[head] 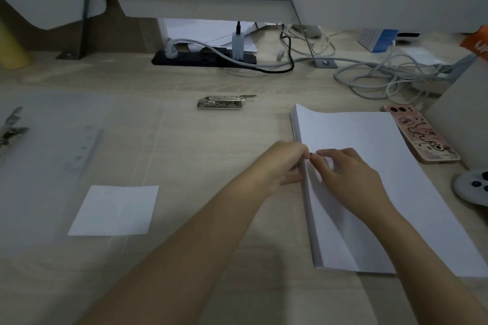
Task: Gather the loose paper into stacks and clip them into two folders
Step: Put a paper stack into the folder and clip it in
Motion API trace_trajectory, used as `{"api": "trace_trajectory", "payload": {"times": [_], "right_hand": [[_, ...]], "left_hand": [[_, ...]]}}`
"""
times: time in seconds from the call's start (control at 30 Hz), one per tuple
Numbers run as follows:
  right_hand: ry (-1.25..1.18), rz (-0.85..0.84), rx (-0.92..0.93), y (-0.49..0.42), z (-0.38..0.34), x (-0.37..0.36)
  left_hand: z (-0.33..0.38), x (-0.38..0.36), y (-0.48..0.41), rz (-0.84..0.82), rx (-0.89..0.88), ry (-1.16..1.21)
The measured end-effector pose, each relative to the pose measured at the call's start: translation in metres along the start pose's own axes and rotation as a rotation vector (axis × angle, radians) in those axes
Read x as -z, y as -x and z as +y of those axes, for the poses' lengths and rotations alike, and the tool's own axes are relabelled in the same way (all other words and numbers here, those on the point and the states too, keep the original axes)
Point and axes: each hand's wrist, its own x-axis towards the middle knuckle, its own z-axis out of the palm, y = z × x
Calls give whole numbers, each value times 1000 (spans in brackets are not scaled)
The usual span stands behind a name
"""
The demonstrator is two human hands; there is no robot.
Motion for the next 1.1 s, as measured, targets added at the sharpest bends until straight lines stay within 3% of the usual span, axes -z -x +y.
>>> {"api": "trace_trajectory", "payload": {"times": [0.13,0.27,0.5,1.1], "right_hand": [[6,-6,-9,0,-1,1],[-26,-10,-4,-1,0,2],[-193,-49,-60,-1,4,8],[-167,-25,-24,0,1,8]], "left_hand": [[2,7,3,-7,3,26],[-16,0,10,-60,-139,-45],[-46,-24,21,-129,-323,83],[-46,-25,26,-97,-347,51]]}}
